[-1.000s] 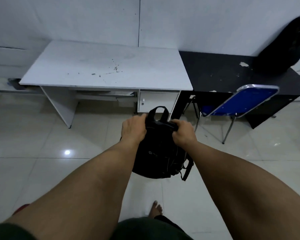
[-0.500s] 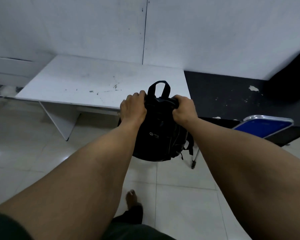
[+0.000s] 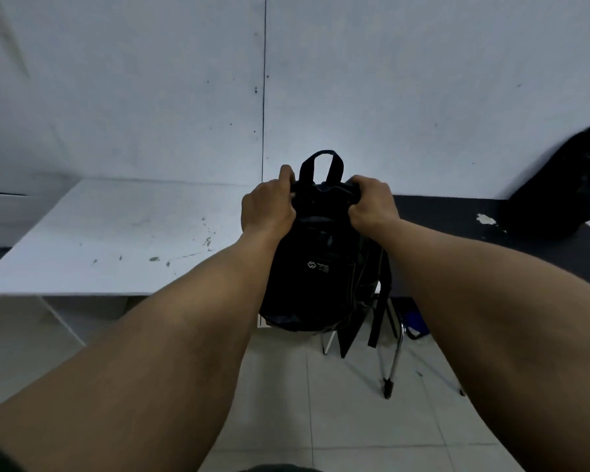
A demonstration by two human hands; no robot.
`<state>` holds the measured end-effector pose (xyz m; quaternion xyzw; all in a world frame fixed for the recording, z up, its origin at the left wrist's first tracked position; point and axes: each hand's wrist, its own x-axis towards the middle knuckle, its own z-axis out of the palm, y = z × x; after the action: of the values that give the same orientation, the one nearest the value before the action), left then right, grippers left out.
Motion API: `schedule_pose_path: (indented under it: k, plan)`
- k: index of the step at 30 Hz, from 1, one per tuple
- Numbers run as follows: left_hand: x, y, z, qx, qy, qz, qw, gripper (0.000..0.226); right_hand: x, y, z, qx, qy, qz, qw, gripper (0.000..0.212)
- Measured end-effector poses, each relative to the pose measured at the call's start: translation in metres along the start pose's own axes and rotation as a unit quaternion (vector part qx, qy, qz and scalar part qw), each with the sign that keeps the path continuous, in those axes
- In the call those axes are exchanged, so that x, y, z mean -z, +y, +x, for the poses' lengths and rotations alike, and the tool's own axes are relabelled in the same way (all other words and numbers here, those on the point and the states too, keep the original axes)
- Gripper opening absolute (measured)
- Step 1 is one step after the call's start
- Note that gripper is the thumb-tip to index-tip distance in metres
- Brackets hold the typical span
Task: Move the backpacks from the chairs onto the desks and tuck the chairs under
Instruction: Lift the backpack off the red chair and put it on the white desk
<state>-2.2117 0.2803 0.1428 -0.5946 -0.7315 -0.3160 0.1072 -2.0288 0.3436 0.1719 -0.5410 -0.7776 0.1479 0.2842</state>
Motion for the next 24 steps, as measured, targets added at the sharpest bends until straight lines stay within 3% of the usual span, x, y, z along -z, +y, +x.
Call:
schedule_pose_path:
  k: [16,24]
  plan:
    - [-0.071,0.033,0.152,-0.070,0.033,0.020,0.997,0.017,0.018,0.051,0.150,0.004,0.034,-0.032,0.999,0.043]
    - [-0.130,0.047,0.224,-0.042,0.042,0.036,0.998,0.022,0.013,0.093,0.246,0.021,0.005,0.003,1.000,0.042]
